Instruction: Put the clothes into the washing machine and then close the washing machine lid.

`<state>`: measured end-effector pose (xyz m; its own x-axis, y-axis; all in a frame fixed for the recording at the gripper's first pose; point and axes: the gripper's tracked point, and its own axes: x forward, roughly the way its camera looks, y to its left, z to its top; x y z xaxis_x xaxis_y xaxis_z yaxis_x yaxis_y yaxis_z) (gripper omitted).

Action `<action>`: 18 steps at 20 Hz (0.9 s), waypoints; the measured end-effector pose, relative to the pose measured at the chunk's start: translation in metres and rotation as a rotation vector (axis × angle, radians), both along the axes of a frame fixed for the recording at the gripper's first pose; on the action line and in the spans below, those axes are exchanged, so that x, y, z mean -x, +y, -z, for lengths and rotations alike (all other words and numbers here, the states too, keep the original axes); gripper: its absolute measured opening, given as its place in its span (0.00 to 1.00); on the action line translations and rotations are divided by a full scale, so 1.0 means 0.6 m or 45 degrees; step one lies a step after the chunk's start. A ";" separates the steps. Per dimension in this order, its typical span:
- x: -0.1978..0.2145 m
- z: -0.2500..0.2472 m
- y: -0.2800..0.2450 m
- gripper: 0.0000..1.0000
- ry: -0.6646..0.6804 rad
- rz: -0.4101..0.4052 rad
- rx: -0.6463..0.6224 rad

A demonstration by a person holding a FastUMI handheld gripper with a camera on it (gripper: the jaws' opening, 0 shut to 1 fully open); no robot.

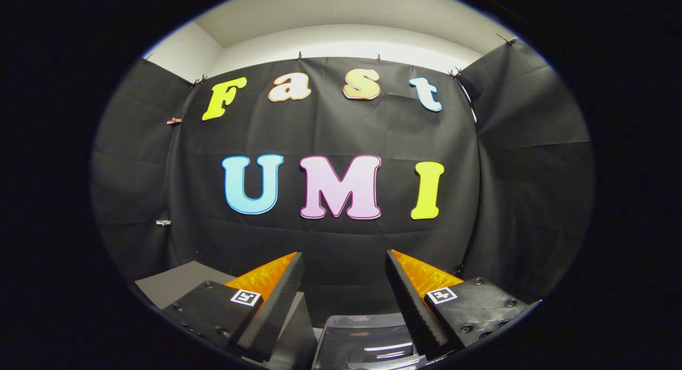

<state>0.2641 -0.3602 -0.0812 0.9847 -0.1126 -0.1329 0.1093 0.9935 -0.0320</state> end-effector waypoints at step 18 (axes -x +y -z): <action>-0.035 -0.002 0.031 0.97 -0.006 -0.063 0.044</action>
